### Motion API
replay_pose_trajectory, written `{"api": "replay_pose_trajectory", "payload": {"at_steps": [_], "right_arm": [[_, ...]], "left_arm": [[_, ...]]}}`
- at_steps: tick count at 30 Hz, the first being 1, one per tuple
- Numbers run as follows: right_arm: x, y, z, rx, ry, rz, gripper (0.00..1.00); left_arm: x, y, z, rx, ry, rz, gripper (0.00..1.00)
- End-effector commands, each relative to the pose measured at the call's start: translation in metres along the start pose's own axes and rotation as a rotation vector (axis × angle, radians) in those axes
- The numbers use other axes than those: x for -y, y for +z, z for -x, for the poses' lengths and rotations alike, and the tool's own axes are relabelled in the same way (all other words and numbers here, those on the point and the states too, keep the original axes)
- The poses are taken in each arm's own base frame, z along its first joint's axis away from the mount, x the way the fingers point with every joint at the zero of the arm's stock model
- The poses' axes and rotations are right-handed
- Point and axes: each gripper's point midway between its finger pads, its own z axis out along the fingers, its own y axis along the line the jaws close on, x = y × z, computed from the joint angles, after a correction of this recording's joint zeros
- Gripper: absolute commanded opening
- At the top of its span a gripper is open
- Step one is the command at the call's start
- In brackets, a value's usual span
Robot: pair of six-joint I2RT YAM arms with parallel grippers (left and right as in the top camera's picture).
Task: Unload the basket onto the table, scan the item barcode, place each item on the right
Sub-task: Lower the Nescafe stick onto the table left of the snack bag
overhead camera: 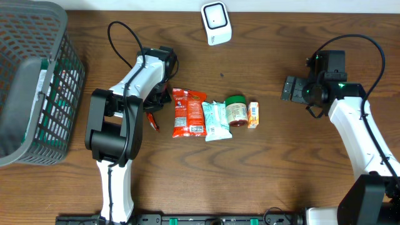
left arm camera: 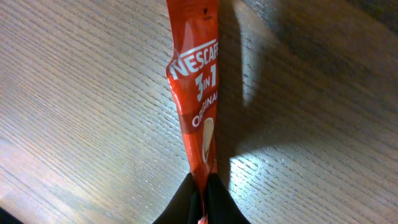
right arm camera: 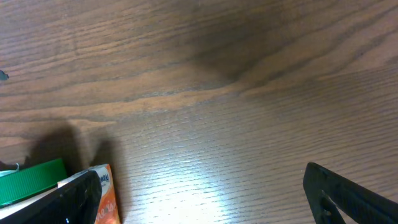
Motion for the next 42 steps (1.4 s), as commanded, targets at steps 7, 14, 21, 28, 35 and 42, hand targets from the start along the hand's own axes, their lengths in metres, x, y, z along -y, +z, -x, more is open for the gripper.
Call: {"api": "replay_pose_trajectory", "payload": {"at_steps": [7,14,21,28,35,42], "right_arm": [[0.001,-0.007,0.007,0.028,-0.004,-0.004,0.99],[0.001,-0.007,0.007,0.028,-0.004,-0.004,0.99],[0.001,-0.007,0.007,0.028,-0.004,-0.004,0.99],[0.001,-0.007,0.007,0.028,-0.004,-0.004,0.99],[0.001,-0.007,0.007,0.028,-0.004,-0.004,0.99],[0.001,-0.007,0.007,0.028,-0.004,-0.004,0.99]], "left_arm": [[-0.046,-0.044,0.018,0.092,0.003,0.176,0.07],[-0.067,-0.033,0.011,0.092,0.003,0.299,0.07],[-0.071,-0.02,0.013,0.123,0.011,0.342,0.07],[-0.062,-0.001,0.015,0.155,-0.007,0.315,0.07],[-0.048,0.001,0.019,0.176,-0.022,0.262,0.07],[-0.024,0.004,0.019,0.178,-0.031,0.163,0.07]]}}
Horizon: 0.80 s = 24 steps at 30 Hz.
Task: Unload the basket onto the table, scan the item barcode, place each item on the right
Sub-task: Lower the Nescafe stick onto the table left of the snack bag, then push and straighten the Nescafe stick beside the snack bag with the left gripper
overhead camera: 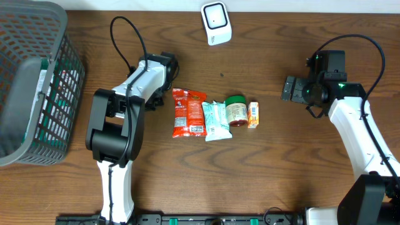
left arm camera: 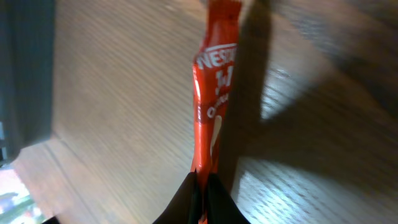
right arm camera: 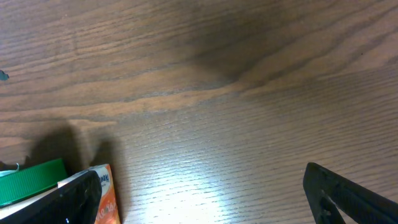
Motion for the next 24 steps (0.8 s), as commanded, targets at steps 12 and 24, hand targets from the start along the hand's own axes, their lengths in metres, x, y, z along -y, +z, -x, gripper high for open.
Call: {"api": "replay_pose_trajectory", "payload": {"at_steps": [12,24], "right_arm": [[0.001,-0.007,0.007,0.028,-0.004,-0.004,0.99],[0.001,-0.007,0.007,0.028,-0.004,-0.004,0.99]], "left_arm": [[0.032,-0.008,0.0,-0.024,-0.045,-0.172,0.34],[-0.007,-0.041,0.024,-0.003,-0.135,-0.252,0.2]]}}
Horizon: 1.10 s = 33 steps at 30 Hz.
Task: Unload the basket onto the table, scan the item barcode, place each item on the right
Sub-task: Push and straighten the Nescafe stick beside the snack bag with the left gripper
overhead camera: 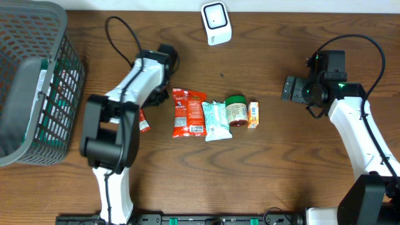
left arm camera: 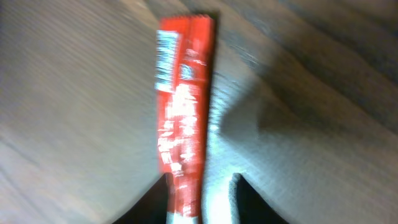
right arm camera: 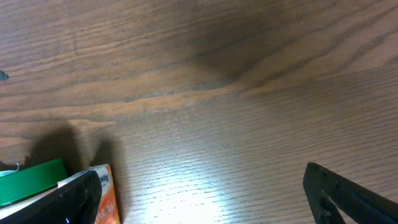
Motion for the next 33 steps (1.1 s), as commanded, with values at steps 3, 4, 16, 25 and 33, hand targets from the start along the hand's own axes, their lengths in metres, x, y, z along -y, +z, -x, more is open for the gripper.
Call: {"api": "replay_pose_trajectory", "payload": {"at_steps": [3,4,16,25,33], "right_arm": [[0.001,-0.007,0.007,0.028,-0.004,-0.004,0.99],[0.001,-0.007,0.007,0.028,-0.004,-0.004,0.99],[0.001,-0.007,0.007,0.028,-0.004,-0.004,0.99],[0.001,-0.007,0.007,0.028,-0.004,-0.004,0.99],[0.001,-0.007,0.007,0.028,-0.004,-0.004,0.99]], "left_arm": [[-0.021,-0.009,0.012,-0.091,-0.051,-0.132,0.07],[-0.022,-0.006,0.01,-0.12,-0.046,-0.159,0.08],[-0.035,0.045,0.009,-0.127,0.072,-0.243,0.08],[-0.011,0.05,-0.006,-0.123,0.163,-0.308,0.07],[0.019,0.037,-0.02,-0.097,0.244,-0.318,0.08]]}}
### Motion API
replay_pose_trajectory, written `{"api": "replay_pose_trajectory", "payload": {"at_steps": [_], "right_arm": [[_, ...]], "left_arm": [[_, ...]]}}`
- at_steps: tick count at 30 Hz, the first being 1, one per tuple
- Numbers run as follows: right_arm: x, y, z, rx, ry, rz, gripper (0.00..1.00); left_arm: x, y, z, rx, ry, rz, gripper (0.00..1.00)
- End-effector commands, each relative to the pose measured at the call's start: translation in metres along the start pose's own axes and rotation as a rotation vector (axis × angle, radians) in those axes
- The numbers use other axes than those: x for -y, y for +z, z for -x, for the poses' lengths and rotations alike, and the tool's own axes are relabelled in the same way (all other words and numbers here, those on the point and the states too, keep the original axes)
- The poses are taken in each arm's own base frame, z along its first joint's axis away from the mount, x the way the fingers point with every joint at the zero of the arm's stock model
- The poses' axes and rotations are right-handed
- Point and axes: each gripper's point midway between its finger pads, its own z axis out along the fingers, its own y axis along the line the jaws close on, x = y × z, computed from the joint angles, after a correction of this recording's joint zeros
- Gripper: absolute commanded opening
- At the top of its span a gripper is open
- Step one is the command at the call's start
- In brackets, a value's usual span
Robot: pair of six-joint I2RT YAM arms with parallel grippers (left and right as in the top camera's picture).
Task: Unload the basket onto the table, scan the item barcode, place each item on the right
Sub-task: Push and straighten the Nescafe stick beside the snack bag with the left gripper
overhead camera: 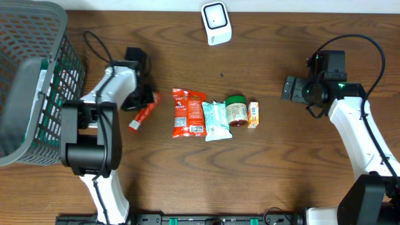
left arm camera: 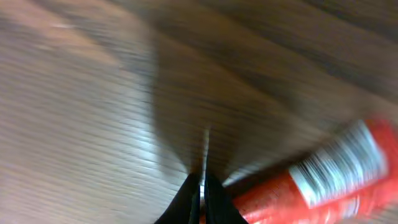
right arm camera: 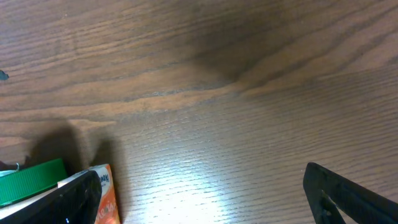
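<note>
A red Nescafe coffee stick [overhead camera: 143,113] lies slanted on the wooden table, left of the item row. My left gripper [overhead camera: 145,97] is at its upper end. In the blurred left wrist view the jaws [left arm camera: 203,200] are pressed together with red showing between them. The stick [left arm camera: 311,183] runs off to the right with its barcode side up. The white scanner [overhead camera: 215,23] stands at the back centre. My right gripper [overhead camera: 290,89] hovers open right of the row, with nothing between its fingers [right arm camera: 336,190].
A row lies mid-table: red snack packet [overhead camera: 188,112], pale green packet [overhead camera: 215,120], green-lidded jar [overhead camera: 235,110], small orange box [overhead camera: 253,115]. The jar lid [right arm camera: 31,180] and box [right arm camera: 104,193] show in the right wrist view. A grey mesh basket [overhead camera: 31,81] fills the left edge.
My left gripper has moved left, away from the red snack packet. Its fingers, apart round the stick before, are now pressed together. The stick now points off to the side. The right arm is unchanged.
My left gripper was shut on the coffee stick beside the snack packet, the Nescafe face toward the camera. Then the stick was swung round, still held. Then its barcode side showed. Now gripper and stick are farther left. The right arm stayed still throughout.
</note>
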Motion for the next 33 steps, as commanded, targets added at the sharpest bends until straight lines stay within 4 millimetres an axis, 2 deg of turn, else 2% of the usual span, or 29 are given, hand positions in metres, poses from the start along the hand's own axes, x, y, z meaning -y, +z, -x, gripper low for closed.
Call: {"api": "replay_pose_trajectory", "payload": {"at_steps": [1,5,10,13,19,25,28,33], "right_arm": [[0.001,-0.007,0.007,0.028,-0.004,-0.004,0.99],[0.001,-0.007,0.007,0.028,-0.004,-0.004,0.99],[0.001,-0.007,0.007,0.028,-0.004,-0.004,0.99],[0.001,-0.007,0.007,0.028,-0.004,-0.004,0.99],[0.001,-0.007,0.007,0.028,-0.004,-0.004,0.99],[0.001,-0.007,0.007,0.028,-0.004,-0.004,0.99],[0.001,-0.007,0.007,0.028,-0.004,-0.004,0.99],[0.001,-0.007,0.007,0.028,-0.004,-0.004,0.99]], "left_arm": [[0.019,0.007,-0.018,-0.042,0.049,-0.025,0.07],[0.019,0.006,-0.018,-0.038,0.019,-0.012,0.08],[-0.011,0.005,-0.006,0.024,0.01,0.143,0.08],[-0.022,0.005,-0.003,0.032,-0.008,0.177,0.09],[-0.036,0.003,-0.025,-0.056,-0.126,0.214,0.1],[-0.019,0.0,-0.059,-0.221,-0.131,0.11,0.11],[-0.018,0.0,-0.063,-0.236,-0.13,0.106,0.11],[-0.016,0.002,-0.053,-0.197,-0.118,0.094,0.11]]}}
